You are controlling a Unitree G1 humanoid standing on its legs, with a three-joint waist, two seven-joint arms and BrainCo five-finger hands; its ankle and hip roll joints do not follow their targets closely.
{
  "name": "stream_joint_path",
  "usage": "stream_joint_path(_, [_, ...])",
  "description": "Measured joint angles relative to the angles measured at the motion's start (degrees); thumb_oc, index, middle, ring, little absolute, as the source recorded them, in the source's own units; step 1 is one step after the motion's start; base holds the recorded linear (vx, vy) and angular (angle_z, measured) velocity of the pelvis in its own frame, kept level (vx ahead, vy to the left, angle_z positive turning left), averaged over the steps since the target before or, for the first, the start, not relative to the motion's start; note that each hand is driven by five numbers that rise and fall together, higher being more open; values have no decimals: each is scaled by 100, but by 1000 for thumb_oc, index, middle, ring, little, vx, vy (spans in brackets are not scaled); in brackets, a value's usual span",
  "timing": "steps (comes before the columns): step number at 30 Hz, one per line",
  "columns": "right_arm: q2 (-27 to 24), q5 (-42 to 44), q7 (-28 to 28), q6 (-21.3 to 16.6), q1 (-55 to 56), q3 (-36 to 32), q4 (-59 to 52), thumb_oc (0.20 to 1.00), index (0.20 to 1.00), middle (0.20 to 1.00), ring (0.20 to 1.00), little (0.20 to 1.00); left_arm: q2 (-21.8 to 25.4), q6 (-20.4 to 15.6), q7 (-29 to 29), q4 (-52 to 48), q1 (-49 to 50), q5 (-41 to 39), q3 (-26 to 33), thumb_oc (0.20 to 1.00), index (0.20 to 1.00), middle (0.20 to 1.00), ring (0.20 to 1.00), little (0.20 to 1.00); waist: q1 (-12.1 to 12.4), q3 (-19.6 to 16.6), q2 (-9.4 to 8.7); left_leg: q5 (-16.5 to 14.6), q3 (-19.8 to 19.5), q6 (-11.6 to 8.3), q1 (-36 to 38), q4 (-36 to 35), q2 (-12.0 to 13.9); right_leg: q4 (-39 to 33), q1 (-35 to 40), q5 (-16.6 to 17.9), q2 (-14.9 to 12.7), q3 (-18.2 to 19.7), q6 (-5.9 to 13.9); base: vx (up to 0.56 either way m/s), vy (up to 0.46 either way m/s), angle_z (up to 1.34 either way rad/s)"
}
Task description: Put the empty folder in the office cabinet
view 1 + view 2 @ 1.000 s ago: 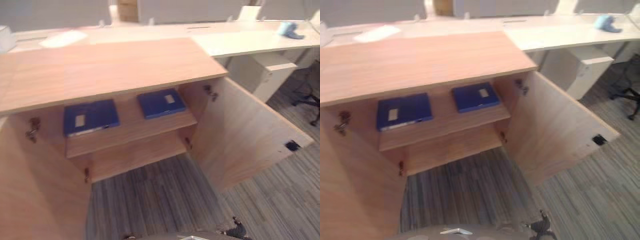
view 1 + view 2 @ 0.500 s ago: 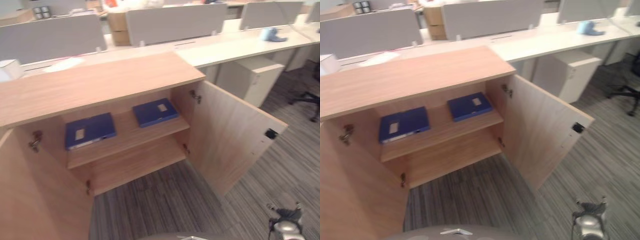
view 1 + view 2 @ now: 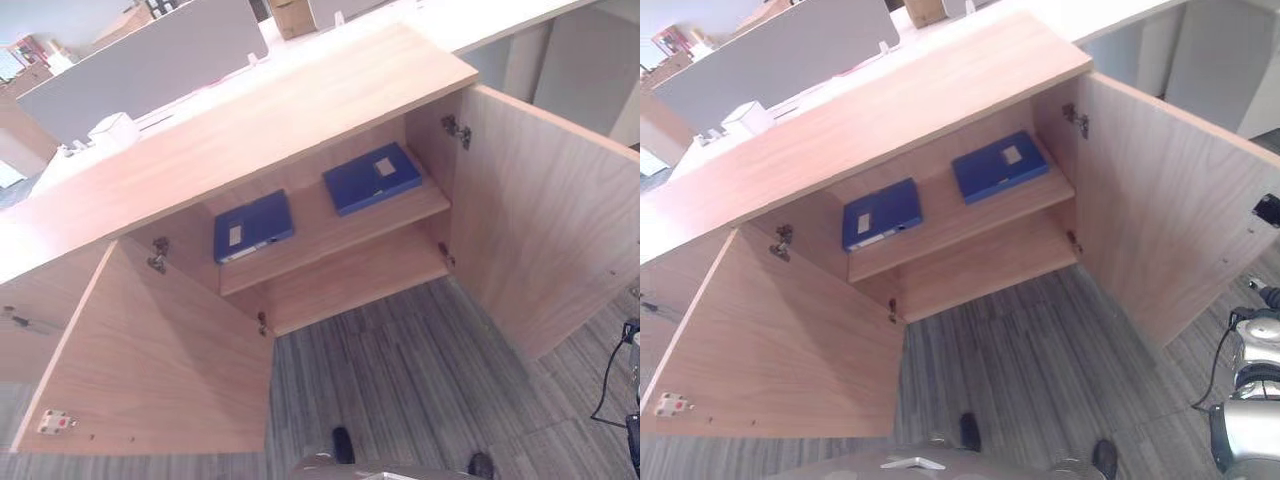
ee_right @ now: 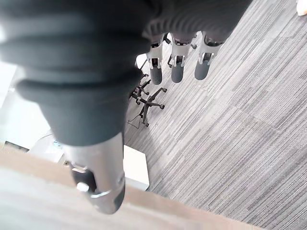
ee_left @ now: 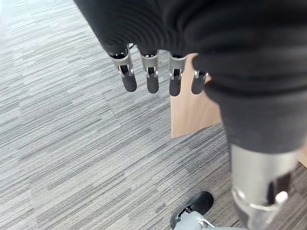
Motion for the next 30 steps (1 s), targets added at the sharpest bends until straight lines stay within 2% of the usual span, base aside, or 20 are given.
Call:
stream_joint_path(3, [-27, -19, 242, -5, 12, 602, -258, 1000, 1000, 1000, 1000, 1000, -11, 7, -40, 16, 24, 17, 5, 1000, 1000, 1000, 1000, 1000, -1, 13, -5, 7, -75, -1, -46, 2, 5, 0, -8, -1, 13, -53, -1, -10, -50, 9])
stream_joint_path(4, [-27, -19, 242, -5, 12, 602, -258, 1000, 1000, 1000, 1000, 1000, -11, 7, -40, 16, 24, 17, 5, 1000, 1000, 1000, 1000, 1000, -1, 13, -5, 7, -75, -1, -46, 2, 5, 0, -8, -1, 13, -53, -1, 22, -66, 3])
stream_joint_path(5, [-29, -184, 539, 16, 36, 1142, -549, 1000, 1000, 1000, 1000, 1000, -8, 5, -126, 13, -22, 75, 31, 1000, 1000, 1000, 1000, 1000, -18, 19, -13, 7, -88, -2, -30, 4, 9, 0, 20, -1, 15, -69, -1, 24, -61, 4])
stream_joint_path(7, [-57, -215, 747, 20, 304, 1147, -878, 1000, 1000, 1000, 1000, 1000, -8, -36, -143, 14, -7, 237, 54, 1000, 1000, 1000, 1000, 1000, -47, 50, -55, 7, -106, -2, -13, 10, 17, -1, 48, -6, 32, -85, -7, 14, -56, 2])
stream_joint_path(9, [-57, -229, 1049, -16, 649, 1186, -1385, 1000, 1000, 1000, 1000, 1000, -7, -22, -164, 40, 25, 296, 74, 1000, 1000, 1000, 1000, 1000, -153, 124, -153, 40, -108, -53, 15, -7, 59, 0, 64, -2, 66, -79, -15, 0, -10, -4])
stream_joint_path(11, [23, -240, 1402, -133, 720, 1370, -1418, 1000, 1000, 1000, 1000, 1000, -1, -22, -177, 50, -20, 381, 254, 1000, 1000, 1000, 1000, 1000, -197, 198, -260, 59, -101, -70, 117, -45, 113, -1, 133, -5, 128, -73, -27, 10, -33, -6])
stream_joint_path(14, [338, -239, 1420, -127, 858, 1521, -1550, 1000, 1000, 1000, 1000, 1000, 14, -42, -163, 51, -48, 453, 324, 1000, 1000, 1000, 1000, 1000, -202, 220, -433, 64, -106, -82, 156, -49, 198, -32, 164, -48, 197, -73, -83, 5, -5, -2])
stream_joint_path(17, [521, -328, 1510, -131, 1286, 1779, -2226, 1000, 1000, 1000, 1000, 1000, 10, -25, -137, 133, -38, 506, 521, 1000, 1000, 1000, 1000, 1000, -213, 224, -609, 80, -111, -105, 159, -51, 260, -29, 160, -42, 230, -77, -95, 10, 5, -3])
stream_joint_path(18, [521, -328, 1510, -131, 1286, 1779, -2226, 1000, 1000, 1000, 1000, 1000, 10, -25, -137, 133, -38, 506, 521, 1000, 1000, 1000, 1000, 1000, -213, 224, -609, 80, -111, -105, 159, -51, 260, -29, 160, -42, 230, -77, -95, 0, 0, 0])
stream_joint_path(20, [638, -472, 1535, -130, 1357, 1983, -2408, 1000, 1000, 1000, 1000, 1000, 10, -22, -114, 137, -22, 506, 522, 1000, 1000, 1000, 1000, 1000, -230, 218, -678, 80, -112, -105, 169, -52, 264, -27, 174, -33, 232, -79, -106, 10, 23, 1])
stream_joint_path(21, [792, -528, 1600, -127, 1364, 2276, -2723, 1000, 1000, 1000, 1000, 1000, 10, -24, -103, 130, -30, 509, 556, 1000, 1000, 1000, 1000, 1000, -248, 209, -772, 80, -123, -105, 168, -54, 263, -22, 181, -18, 232, -86, -121, 29, 60, 4])
stream_joint_path(24, [1109, -721, 1712, -137, 1694, 2856, -3581, 1000, 1000, 1000, 1000, 1000, 23, -27, -7, 127, -22, 534, 797, 1000, 1000, 1000, 1000, 1000, -164, 83, -967, 72, -201, -112, 175, -101, 265, -2, 275, -10, 236, -179, -148, 29, 78, 17])
stream_joint_path(25, [1278, -881, 1892, -213, 1710, 3072, -3630, 1000, 1000, 1000, 1000, 1000, 25, -23, 18, 123, -20, 565, 878, 1000, 1000, 1000, 1000, 1000, -110, 32, -1126, 72, -262, -112, 144, -75, 249, -1, 282, -13, 231, -218, -155, 31, 146, 19])
stream_joint_path(28, [1819, -1030, 2102, -225, 1542, 3499, -3689, 1000, 1000, 1000, 1000, 1000, 73, -45, 90, 107, -58, 622, 914, 1000, 1000, 1000, 1000, 1000, 171, -56, -1395, 28, -398, -126, 70, -110, 197, -2, 354, -36, 180, -440, -153, 47, 111, 31])
stream_joint_path(30, [2057, -1028, 2064, -214, 1169, 3519, -3545, 1000, 1000, 1000, 1000, 1000, 129, -32, 116, 51, -56, 621, 908, 1000, 1000, 1000, 1000, 1000, 404, -121, -1582, 3, -511, -97, 9, -90, 110, 0, 352, -37, 134, -514, -153, 28, 41, 35])
